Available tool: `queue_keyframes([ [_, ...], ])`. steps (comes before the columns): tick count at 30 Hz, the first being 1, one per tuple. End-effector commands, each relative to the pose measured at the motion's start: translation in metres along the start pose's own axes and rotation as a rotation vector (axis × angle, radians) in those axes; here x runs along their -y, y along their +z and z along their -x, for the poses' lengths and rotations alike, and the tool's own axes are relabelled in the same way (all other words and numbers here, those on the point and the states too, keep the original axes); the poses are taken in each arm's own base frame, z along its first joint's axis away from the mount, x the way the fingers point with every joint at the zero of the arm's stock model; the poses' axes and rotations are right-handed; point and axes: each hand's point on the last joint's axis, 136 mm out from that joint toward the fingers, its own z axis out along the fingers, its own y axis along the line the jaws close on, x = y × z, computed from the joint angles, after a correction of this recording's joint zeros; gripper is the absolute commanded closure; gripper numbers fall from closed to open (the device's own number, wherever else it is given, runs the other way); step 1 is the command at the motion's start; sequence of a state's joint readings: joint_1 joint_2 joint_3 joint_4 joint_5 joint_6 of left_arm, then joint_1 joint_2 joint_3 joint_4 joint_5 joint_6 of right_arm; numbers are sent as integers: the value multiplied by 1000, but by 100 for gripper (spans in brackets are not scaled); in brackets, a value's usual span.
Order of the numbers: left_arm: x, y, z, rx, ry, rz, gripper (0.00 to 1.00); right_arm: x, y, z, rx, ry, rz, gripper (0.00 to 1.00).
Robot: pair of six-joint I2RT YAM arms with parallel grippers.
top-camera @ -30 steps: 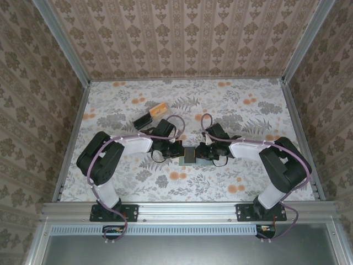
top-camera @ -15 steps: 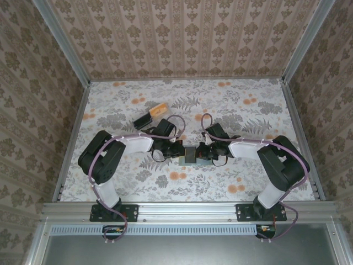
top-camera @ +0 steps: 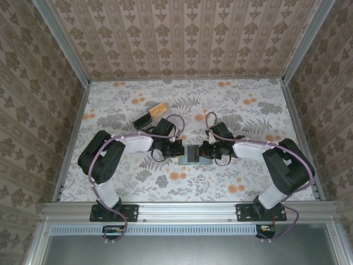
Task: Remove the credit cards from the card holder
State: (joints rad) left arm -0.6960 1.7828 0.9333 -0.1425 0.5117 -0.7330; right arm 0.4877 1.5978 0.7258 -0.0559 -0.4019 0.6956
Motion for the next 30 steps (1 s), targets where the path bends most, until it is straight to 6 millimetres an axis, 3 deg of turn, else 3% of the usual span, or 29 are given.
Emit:
queue_keyframes([
  [1, -21, 1, -10, -29, -34, 79, 100, 3, 3, -7, -26, 4, 12, 79],
  [8, -19, 5, -12, -38, -28, 77, 100, 3, 17, -5, -36, 26, 38, 75],
  [12, -19, 5, -12, -40, -26, 76, 100, 6, 18, -6, -39, 34, 28, 81],
  [15, -19, 3, -13, -39, -22, 82, 100, 11, 13, -6, -23, 32, 6, 91],
  [18, -21, 1, -13, -38, -21, 89, 100, 21, 5, -7, -16, 37, -18, 94],
  [25, -20, -4, -11, -36, -15, 83, 100, 47, -16, -10, -3, 64, -73, 95],
  [30, -11, -8, -7, -25, -3, 52, 100, 47, -32, -9, 8, 55, -71, 96],
])
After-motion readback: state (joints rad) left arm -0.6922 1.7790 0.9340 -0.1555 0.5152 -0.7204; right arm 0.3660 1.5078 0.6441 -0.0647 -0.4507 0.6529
